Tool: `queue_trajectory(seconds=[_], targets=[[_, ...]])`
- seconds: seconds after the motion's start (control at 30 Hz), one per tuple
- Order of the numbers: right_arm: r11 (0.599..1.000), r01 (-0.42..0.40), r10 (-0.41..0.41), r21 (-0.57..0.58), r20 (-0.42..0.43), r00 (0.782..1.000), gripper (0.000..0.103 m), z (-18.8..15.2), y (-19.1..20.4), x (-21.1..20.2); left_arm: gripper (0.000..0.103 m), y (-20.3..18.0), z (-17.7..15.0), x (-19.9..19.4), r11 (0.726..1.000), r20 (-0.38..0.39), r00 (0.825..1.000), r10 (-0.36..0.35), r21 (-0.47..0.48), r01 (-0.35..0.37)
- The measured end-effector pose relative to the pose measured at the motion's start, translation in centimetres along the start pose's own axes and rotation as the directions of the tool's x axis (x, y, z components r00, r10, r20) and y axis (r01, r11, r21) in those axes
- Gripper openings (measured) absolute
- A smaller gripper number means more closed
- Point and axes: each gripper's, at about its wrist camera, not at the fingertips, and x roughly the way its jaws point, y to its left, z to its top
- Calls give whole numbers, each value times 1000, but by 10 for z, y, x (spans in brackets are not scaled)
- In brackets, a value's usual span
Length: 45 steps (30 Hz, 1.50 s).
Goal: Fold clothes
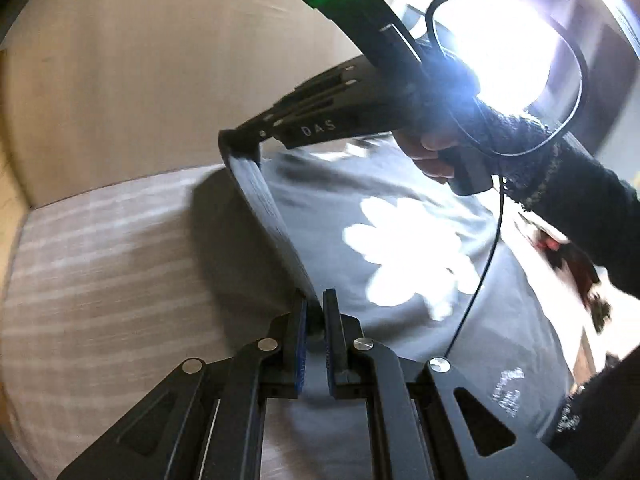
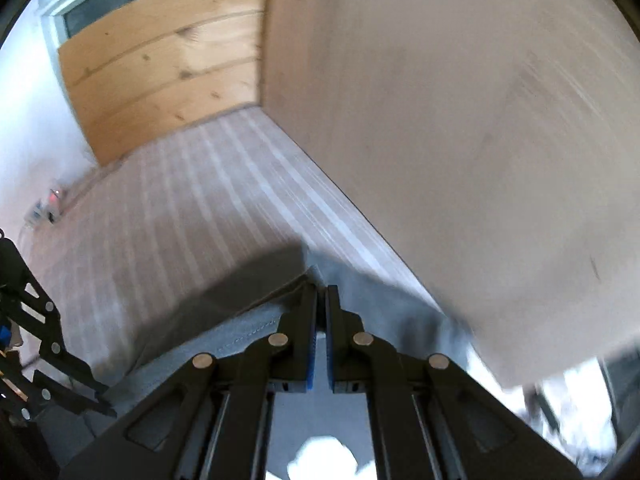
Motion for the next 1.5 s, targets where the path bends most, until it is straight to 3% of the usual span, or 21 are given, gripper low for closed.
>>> queue_trajectory(seconds=[0.1,0.33,0.43,0.5,0.57,0.63,0.7,0.8,0.9,0.93,1.0,1.07,1.23,1.33,1.43,1.5], targets=[[998,12,-10,64,-42,999,4,-28,-18,8,4,-23,-2,30,998,-52,998,-48,36,50],[996,47,-38,70,-132,991,4,-61,-24,37,4,-39,-9,77,995,-136,987,-81,45,88],[995,92,-83,35,-197,977,13,-70,-23,40,6,-43,-15,86,992,-190,975,-114,37,124],[991,128,-118,40,-190,975,23,-77,-28,29,11,-43,-21,80,990,-216,967,-134,23,142],[984,138,-123,115,-128,984,24,-82,-39,8,15,-41,-28,61,989,-206,969,-137,31,146],[979,92,-85,181,-47,995,23,-78,-44,-6,15,-33,-31,37,991,-177,977,-122,36,130],[979,32,-35,204,8,999,23,-72,-35,-5,15,-20,-28,22,997,-141,989,-46,54,54],[981,-31,32,189,-4,999,23,-56,-16,24,15,1,-19,29,997,-120,991,58,64,-51],[982,-83,93,167,-53,994,23,-48,1,59,15,14,-11,50,999,-118,992,38,43,-33],[986,-73,86,150,-86,993,23,-48,5,71,15,17,-11,56,999,-134,991,24,45,-18],[993,49,-34,111,-136,990,21,-54,2,84,15,20,-17,71,998,-187,982,20,58,-10],[974,133,-105,184,-154,982,21,-57,-19,81,15,20,-25,77,997,-202,979,26,77,-11],[971,50,-47,232,-19,999,21,-46,-17,62,15,25,-28,73,998,-194,981,3,59,9],[985,-7,16,174,-47,999,21,-29,8,90,15,24,-26,75,998,-193,981,8,70,6],[983,125,-115,131,-83,990,23,-27,12,114,15,27,-26,74,998,-192,981,-1,62,13],[964,177,-164,196,-79,983,23,-27,0,102,15,28,-27,71,998,-192,981,-1,64,14]])
